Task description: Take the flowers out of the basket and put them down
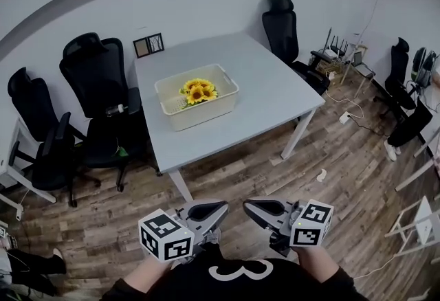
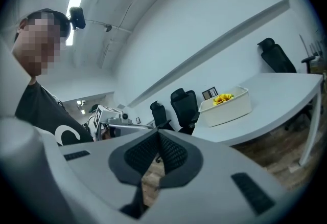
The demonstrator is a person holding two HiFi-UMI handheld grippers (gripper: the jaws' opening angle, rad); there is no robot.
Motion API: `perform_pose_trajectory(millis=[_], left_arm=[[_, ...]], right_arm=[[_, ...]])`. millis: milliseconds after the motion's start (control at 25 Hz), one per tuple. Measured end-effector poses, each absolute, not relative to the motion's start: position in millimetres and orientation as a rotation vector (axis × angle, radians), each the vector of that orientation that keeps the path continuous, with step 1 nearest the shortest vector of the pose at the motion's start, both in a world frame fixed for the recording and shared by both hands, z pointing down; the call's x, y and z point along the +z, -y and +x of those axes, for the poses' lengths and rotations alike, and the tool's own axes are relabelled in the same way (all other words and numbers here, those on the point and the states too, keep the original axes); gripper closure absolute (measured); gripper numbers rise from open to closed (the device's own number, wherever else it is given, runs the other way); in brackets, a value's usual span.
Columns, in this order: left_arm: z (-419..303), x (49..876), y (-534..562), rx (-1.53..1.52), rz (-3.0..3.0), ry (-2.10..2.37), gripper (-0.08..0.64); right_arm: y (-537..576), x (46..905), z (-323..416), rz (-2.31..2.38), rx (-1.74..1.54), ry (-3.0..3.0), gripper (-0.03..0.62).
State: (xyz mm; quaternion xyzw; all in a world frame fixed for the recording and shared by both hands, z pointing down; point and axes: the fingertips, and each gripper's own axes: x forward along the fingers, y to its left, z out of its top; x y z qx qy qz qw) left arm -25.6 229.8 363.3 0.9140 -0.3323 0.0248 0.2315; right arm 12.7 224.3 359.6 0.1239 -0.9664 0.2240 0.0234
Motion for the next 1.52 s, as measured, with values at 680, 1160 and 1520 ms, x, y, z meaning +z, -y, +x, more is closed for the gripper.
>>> perform_pose_trajectory(millis=[680, 1160, 1520], left_arm=[[-152.7, 354.4, -21.7, 0.08, 2.495, 0.924, 0.548], [-185.0, 350.3, 32.7, 0.045, 2.474, 1.025, 0.548], [-209.3, 358.8, 97.0, 0.036, 2.391, 1.12, 0.548]], right_arm=[[-10.6, 334.7, -108.5, 0.38, 0.66, 2.995, 0.584], [46.5, 338.4, -131.7, 0.284, 0.658, 2.997, 0.584], [118.3, 338.1, -153.1, 0.123, 0.635, 2.992, 0.584]])
